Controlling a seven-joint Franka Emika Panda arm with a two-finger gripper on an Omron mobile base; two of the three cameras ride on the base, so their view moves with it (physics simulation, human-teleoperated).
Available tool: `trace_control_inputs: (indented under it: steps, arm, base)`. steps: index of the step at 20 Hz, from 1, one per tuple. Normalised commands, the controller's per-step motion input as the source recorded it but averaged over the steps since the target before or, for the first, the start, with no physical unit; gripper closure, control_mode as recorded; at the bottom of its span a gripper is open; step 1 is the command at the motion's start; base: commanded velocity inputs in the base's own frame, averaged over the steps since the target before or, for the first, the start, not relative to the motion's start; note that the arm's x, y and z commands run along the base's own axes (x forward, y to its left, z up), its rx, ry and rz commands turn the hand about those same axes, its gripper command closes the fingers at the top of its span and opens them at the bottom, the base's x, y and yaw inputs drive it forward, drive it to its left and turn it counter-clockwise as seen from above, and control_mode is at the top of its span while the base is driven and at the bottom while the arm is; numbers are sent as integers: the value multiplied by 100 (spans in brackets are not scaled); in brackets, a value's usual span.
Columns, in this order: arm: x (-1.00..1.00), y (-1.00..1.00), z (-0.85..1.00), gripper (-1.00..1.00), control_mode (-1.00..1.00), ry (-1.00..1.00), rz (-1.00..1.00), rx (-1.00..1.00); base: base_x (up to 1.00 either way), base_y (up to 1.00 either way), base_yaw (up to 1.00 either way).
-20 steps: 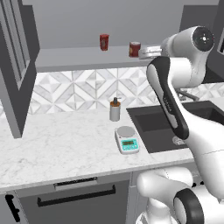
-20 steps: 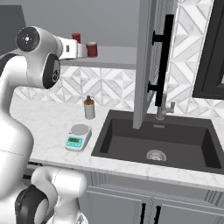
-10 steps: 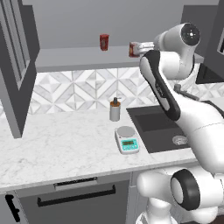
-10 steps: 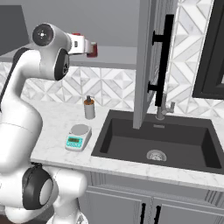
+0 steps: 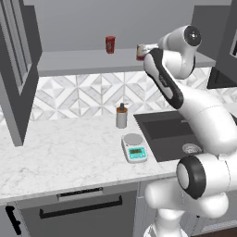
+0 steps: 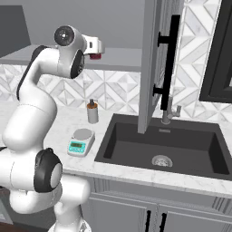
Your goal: Pick the canned food and place it on the digital scale for weighing, and close the cabinet.
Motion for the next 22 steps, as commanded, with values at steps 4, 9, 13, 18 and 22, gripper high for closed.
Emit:
trace_control_inputs:
  steps: [4, 9, 13, 18, 22]
  arm:
    - [59, 0, -19, -100, -100, 3, 0, 0]
    - [60, 0, -9, -100, -100, 0, 0, 0]
    - [59, 0, -6, -100, -100, 0, 0, 0]
    - [49, 0, 0, -100, -100, 0, 0, 0]
    - [40, 0, -2, -100, -100, 0, 0, 0]
  base:
    - [0, 0, 0]
    - [0, 0, 0]
    - [0, 0, 0]
    - [0, 0, 0]
    - [0, 0, 0]
